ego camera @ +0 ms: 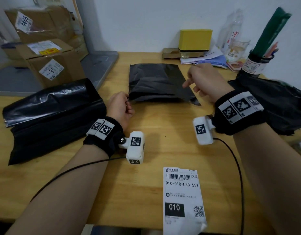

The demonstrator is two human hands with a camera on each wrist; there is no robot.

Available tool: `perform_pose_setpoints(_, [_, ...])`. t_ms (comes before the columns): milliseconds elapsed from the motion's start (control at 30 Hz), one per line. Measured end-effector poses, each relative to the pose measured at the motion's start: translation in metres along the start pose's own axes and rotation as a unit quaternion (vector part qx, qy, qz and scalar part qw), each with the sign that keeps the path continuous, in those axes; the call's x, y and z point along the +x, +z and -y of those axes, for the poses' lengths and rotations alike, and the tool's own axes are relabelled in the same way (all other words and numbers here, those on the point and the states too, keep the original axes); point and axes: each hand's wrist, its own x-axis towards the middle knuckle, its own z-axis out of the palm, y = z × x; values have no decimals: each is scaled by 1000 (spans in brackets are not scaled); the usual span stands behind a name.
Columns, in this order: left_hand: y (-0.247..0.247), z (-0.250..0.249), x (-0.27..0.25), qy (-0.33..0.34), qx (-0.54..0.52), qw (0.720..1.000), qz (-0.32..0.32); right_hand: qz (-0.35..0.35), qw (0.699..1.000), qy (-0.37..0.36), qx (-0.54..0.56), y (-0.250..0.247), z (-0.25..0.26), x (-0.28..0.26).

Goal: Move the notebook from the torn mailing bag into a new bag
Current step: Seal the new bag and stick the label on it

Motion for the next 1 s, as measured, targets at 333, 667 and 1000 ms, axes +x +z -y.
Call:
perform_pose_setpoints(333, [-11,-7,-5,0,52,999,-14,69,956,69,-276,-20,-31,-8])
perform_pose_setpoints(667, [-11,-8,-6,2,74,997,-18,29,978,20,-204,-30,-41,-7])
perform_pose_setpoints(1000, [-11,-9,-10,-1,82,996,-19,-76,962,37,258,-29,-50,5])
